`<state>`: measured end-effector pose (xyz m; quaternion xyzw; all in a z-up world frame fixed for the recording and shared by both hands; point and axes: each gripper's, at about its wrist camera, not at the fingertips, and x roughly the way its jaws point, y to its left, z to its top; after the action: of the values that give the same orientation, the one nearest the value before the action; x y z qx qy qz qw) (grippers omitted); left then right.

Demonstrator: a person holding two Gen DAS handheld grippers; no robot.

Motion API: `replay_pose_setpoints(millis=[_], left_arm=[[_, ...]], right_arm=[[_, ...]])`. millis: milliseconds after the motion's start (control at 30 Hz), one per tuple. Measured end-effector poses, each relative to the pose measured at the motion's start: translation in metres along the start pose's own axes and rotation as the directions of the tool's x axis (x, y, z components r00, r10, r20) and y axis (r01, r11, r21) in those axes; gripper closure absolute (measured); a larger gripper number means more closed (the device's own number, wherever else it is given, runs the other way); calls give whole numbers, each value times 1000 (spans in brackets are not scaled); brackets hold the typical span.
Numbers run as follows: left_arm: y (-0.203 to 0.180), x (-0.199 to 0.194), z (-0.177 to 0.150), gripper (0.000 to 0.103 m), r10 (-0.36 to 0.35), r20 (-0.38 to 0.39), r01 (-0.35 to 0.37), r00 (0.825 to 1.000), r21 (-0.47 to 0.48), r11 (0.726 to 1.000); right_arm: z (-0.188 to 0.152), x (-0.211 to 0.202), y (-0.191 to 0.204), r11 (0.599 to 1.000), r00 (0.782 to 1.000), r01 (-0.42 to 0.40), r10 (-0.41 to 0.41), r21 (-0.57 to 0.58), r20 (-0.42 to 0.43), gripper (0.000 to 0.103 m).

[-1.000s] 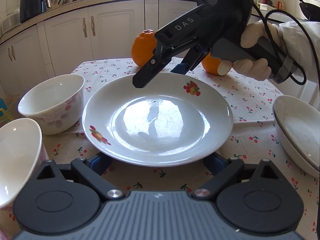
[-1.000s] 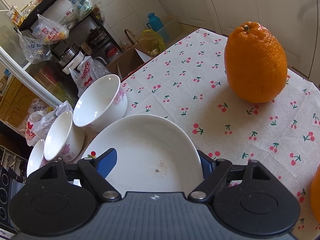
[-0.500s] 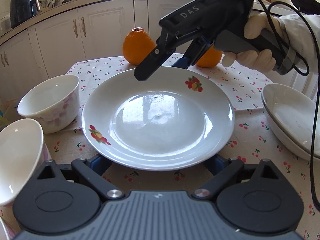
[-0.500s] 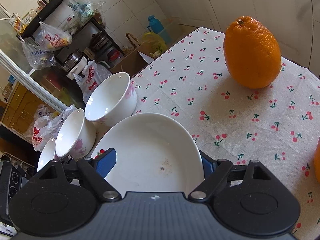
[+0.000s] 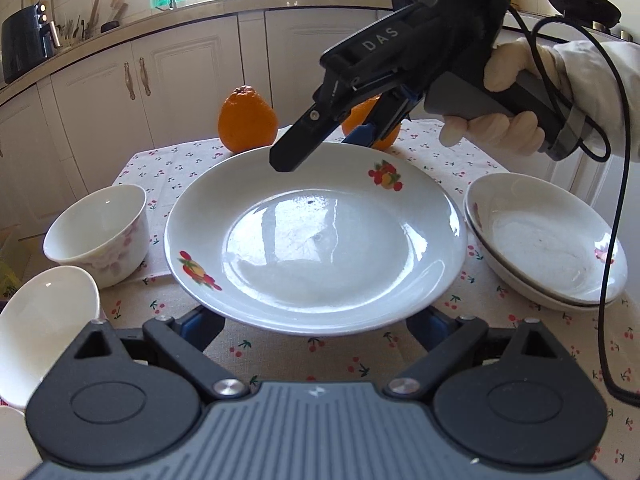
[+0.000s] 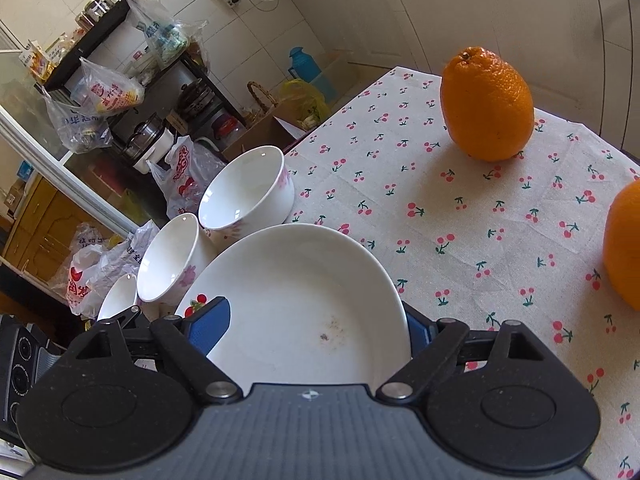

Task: Organize plates and bowls
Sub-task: 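Lift and carry the white plate with the right gripper toward the plate stack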

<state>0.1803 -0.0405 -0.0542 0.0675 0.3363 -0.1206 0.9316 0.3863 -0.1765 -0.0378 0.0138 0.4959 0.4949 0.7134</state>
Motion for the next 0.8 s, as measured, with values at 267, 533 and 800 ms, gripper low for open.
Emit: replay_pose_setpoints(millis=[267, 533, 800], left_arm=[[-16, -13, 2, 7, -39, 13, 39, 999, 36, 999], [-36, -21, 3, 7, -102, 18, 101, 995, 73, 992], [-55, -27, 3, 7, -163, 18, 160, 986, 123, 979]], right_arm=[[-20, -26, 10, 999, 999, 35, -35, 15, 37, 12], [-45, -53, 11, 996, 994, 78, -81, 52, 71, 12], [-76, -78, 11, 988, 986, 121, -131, 99, 107, 12]])
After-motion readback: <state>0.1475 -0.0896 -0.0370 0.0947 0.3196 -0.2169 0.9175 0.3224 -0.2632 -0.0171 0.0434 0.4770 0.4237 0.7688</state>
